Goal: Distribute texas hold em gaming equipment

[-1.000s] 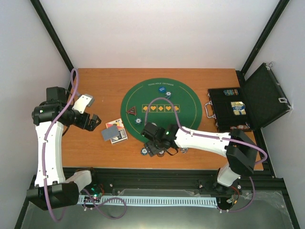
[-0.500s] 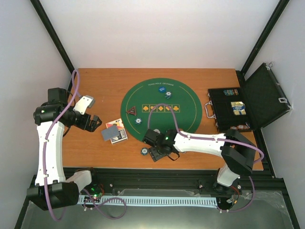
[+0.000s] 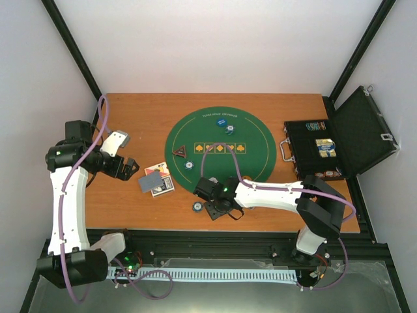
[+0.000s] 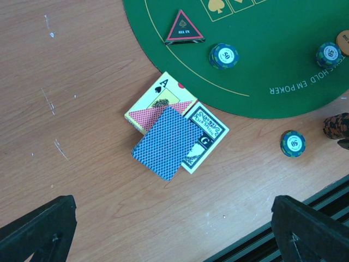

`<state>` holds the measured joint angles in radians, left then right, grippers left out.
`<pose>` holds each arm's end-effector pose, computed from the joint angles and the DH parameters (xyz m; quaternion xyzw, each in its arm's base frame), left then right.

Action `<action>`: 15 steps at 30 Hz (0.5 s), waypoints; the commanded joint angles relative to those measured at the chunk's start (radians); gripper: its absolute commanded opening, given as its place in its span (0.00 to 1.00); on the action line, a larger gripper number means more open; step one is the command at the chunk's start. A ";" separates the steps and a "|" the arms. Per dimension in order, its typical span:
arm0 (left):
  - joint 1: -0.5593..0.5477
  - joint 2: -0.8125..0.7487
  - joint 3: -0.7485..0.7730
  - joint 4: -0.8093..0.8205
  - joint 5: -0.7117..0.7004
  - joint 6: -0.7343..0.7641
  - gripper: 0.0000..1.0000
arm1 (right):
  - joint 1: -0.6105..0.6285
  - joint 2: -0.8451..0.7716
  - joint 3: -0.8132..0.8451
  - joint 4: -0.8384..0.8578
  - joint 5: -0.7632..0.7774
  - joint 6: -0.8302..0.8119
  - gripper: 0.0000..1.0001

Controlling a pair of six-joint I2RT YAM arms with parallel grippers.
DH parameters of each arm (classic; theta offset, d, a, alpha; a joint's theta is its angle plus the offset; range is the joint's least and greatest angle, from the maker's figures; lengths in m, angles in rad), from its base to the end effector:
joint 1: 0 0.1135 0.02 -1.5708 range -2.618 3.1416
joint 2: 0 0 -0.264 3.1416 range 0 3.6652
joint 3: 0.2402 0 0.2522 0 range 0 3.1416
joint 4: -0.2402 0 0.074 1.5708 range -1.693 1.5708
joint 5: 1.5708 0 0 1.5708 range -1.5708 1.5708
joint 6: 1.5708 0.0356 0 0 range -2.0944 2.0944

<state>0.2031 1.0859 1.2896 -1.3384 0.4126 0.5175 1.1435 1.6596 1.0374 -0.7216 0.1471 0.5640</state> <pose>0.1691 0.0203 0.3587 0.1934 0.9369 -0.1125 0.2687 0.1299 0.2727 0.1760 -0.2751 0.9520 0.0372 0.1293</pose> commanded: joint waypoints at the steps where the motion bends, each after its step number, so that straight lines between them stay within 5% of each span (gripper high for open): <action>1: 0.004 -0.026 0.005 0.004 0.007 0.017 1.00 | 0.009 -0.003 -0.001 0.010 0.021 0.002 0.54; 15: 0.003 -0.036 0.007 -0.006 0.000 0.023 1.00 | 0.009 -0.015 0.040 -0.029 0.036 -0.009 0.28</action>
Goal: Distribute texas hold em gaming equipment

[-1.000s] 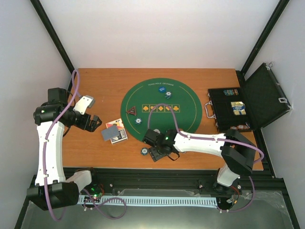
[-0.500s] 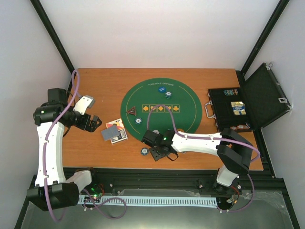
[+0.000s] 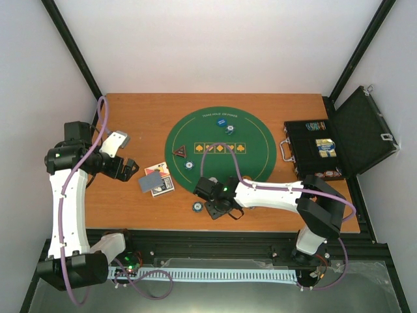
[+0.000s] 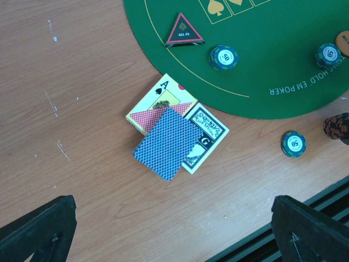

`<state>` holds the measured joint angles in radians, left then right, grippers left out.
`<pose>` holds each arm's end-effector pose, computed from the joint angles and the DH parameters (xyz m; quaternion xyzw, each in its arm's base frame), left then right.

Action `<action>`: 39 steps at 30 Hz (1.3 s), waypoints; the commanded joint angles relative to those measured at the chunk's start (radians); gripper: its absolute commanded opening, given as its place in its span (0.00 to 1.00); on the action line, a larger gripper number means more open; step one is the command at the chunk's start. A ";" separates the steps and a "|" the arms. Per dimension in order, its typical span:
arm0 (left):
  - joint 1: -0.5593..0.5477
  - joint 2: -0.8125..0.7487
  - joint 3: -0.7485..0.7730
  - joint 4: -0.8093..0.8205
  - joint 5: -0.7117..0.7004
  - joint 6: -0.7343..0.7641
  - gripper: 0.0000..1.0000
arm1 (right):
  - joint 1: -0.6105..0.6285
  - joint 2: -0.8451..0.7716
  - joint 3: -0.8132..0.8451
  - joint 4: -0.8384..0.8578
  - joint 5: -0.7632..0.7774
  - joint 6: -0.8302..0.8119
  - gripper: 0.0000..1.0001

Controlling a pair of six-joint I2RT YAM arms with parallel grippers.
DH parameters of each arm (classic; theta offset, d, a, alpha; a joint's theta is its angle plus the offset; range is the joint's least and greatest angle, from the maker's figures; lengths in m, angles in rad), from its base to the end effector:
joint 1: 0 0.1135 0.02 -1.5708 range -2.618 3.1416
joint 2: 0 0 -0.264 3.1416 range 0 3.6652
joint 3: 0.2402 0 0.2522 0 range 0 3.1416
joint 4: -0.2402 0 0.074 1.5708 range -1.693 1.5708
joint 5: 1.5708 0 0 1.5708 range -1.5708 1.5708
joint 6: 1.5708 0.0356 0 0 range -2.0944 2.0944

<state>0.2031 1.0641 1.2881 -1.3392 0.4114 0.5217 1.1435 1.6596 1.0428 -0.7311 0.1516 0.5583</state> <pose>0.1638 0.0192 0.3615 0.1968 0.9342 -0.1077 0.2773 0.1301 0.2727 0.1772 -0.2778 0.9513 0.0338 0.1297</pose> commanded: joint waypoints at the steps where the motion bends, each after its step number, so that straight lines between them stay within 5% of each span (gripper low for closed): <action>1: 0.003 -0.015 0.012 -0.007 0.000 0.019 1.00 | 0.009 -0.016 0.038 -0.024 0.033 -0.004 0.27; 25: 0.003 -0.006 0.029 -0.012 -0.004 0.020 1.00 | 0.000 -0.022 0.213 -0.141 0.095 -0.063 0.15; 39: 0.003 -0.006 0.035 -0.018 -0.011 0.014 1.00 | -0.271 0.400 0.741 -0.156 0.020 -0.260 0.13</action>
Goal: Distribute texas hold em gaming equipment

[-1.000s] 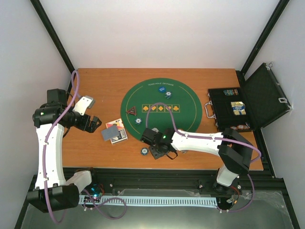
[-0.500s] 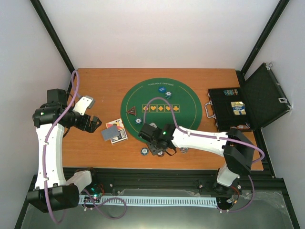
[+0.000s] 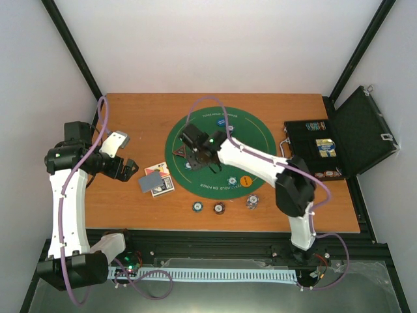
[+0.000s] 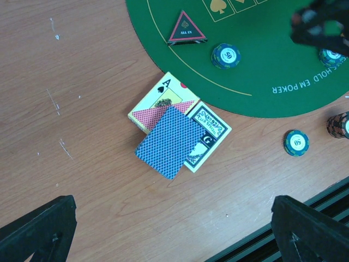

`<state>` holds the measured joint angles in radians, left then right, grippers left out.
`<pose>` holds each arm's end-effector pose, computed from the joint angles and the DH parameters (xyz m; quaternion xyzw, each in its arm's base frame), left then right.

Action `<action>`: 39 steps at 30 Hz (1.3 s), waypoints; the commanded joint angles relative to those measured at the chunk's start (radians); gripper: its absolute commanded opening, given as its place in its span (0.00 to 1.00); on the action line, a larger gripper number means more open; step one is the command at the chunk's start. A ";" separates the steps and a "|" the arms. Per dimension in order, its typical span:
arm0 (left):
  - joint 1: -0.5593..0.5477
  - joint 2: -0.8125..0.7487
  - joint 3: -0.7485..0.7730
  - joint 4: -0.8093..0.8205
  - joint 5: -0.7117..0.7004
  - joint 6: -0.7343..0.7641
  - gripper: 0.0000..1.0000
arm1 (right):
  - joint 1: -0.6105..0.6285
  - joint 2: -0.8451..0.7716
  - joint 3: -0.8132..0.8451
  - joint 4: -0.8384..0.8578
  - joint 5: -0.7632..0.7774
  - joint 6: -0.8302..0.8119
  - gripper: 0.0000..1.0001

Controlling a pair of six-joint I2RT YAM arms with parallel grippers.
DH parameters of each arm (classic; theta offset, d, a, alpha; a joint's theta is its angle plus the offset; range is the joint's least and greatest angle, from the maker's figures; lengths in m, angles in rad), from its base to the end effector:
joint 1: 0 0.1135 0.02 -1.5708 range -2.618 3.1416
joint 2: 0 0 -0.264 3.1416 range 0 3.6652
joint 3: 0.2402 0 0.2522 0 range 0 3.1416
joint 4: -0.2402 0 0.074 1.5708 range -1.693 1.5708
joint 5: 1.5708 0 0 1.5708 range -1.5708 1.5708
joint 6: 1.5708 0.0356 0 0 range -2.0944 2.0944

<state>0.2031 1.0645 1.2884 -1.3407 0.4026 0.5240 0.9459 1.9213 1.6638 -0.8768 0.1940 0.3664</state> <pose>0.1638 0.0195 0.3613 0.1969 0.9352 -0.1037 0.2754 0.2448 0.3276 0.2584 -0.2575 0.9372 0.0566 0.2284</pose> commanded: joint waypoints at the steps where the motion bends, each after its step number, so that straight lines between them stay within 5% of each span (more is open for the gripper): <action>1: 0.003 -0.007 0.036 -0.016 -0.002 0.013 1.00 | -0.089 0.177 0.155 -0.012 -0.029 -0.073 0.13; 15: 0.003 0.001 0.038 -0.009 0.022 0.010 1.00 | -0.171 0.553 0.570 -0.079 -0.112 -0.093 0.12; 24: 0.003 0.003 0.035 -0.002 0.022 0.012 1.00 | -0.176 0.610 0.612 -0.080 -0.131 -0.085 0.13; 26: 0.003 0.002 0.035 -0.004 0.022 0.014 1.00 | -0.178 0.616 0.616 -0.084 -0.134 -0.086 0.18; 31: 0.003 -0.003 0.031 -0.005 0.020 0.015 1.00 | -0.184 0.621 0.652 -0.116 -0.125 -0.091 0.55; 39: 0.003 -0.006 0.033 -0.011 0.025 0.004 1.00 | -0.188 0.503 0.682 -0.164 -0.082 -0.102 0.65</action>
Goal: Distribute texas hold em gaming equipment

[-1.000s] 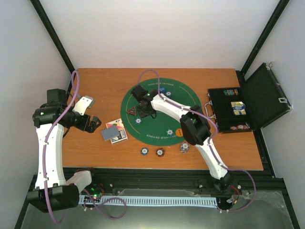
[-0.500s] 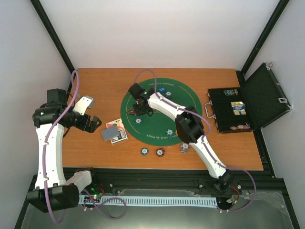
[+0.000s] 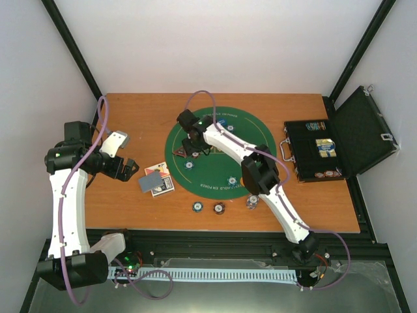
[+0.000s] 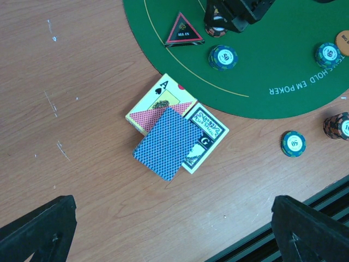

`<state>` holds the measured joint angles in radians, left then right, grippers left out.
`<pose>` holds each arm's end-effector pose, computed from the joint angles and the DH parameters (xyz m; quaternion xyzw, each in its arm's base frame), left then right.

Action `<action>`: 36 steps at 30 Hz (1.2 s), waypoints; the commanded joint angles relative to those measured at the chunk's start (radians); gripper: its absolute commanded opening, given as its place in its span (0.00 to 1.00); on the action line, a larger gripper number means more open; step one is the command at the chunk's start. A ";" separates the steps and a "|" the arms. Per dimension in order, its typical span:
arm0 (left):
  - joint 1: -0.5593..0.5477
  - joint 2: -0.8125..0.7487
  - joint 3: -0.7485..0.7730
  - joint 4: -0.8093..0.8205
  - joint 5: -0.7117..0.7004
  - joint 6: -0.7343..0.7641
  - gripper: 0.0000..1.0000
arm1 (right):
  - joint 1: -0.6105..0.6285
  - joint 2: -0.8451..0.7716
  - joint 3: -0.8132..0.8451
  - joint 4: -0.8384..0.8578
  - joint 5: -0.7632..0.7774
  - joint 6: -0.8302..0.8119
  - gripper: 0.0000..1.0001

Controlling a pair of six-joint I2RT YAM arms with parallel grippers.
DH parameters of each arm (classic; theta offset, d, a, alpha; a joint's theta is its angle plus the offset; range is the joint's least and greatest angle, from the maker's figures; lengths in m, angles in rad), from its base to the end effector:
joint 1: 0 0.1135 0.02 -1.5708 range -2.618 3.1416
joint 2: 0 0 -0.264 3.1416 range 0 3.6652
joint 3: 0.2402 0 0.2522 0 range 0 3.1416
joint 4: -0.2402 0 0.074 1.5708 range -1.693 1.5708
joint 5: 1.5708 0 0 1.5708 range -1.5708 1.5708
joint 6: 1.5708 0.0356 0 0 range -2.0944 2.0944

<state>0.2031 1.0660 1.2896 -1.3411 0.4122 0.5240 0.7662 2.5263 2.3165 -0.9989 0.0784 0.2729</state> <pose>0.1641 0.0192 0.3615 0.1978 0.9342 -0.1082 0.2765 0.3813 0.3630 0.1712 -0.2331 0.9549 0.0559 0.1753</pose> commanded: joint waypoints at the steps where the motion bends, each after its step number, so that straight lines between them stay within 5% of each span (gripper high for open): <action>1: 0.003 -0.009 0.034 -0.011 0.015 0.004 1.00 | -0.007 -0.121 0.025 -0.049 0.037 -0.008 0.65; 5: 0.003 -0.012 0.045 -0.015 0.005 -0.001 1.00 | 0.002 -0.247 -0.089 -0.037 0.052 -0.003 0.65; 16: 0.004 -0.034 0.028 -0.015 -0.004 -0.018 1.00 | 0.202 -0.796 -0.934 0.228 0.115 0.143 0.77; 20: 0.004 -0.036 0.035 -0.015 0.000 -0.022 1.00 | 0.274 -0.921 -1.126 0.267 0.113 0.235 0.80; 36: 0.004 -0.060 0.015 -0.005 0.001 -0.014 1.00 | 0.389 -1.001 -1.321 0.290 0.090 0.350 0.87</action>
<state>0.2031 1.0183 1.2961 -1.3430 0.4084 0.5159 1.1400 1.5082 1.0122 -0.7383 0.1669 0.5911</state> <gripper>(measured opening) 0.999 0.876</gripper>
